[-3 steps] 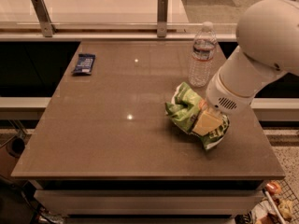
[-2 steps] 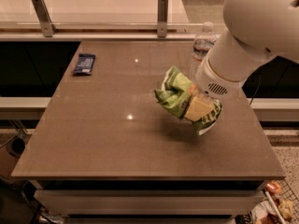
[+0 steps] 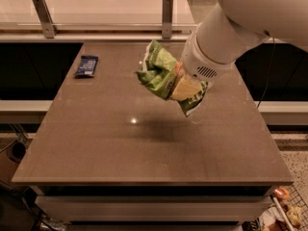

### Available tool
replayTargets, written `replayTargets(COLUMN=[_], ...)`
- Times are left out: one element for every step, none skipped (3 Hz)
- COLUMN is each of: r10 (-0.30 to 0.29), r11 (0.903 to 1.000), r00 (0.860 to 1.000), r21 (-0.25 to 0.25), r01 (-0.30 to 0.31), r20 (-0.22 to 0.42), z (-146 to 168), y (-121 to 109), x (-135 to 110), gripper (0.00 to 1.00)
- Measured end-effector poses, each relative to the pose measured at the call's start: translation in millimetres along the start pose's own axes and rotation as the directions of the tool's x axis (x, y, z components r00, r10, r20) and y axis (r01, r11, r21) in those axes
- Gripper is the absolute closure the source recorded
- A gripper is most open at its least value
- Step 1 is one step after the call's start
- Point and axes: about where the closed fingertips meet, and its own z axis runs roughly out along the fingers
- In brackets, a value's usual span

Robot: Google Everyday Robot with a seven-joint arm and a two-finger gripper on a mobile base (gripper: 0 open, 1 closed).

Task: Move green jalapeno chip bag near rxbar blueberry

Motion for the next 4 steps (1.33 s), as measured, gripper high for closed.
replayTargets(r10=[0.0, -0.022, -0.069, -0.132], r11=[1.0, 0.9997, 0.9973, 0.9892], r00=[1.0, 1.0, 0.998, 0.991], r21=[0.0, 0.008, 0.025, 0.06], r01=[0.0, 0.022, 0.069, 0.134], r20=[0.0, 0.007, -0.007, -0.038], z=[0, 5, 28, 62], y=[0, -9, -43, -86], x=[0, -7, -26, -57], gripper=[1.0, 1.0, 1.0, 1.0])
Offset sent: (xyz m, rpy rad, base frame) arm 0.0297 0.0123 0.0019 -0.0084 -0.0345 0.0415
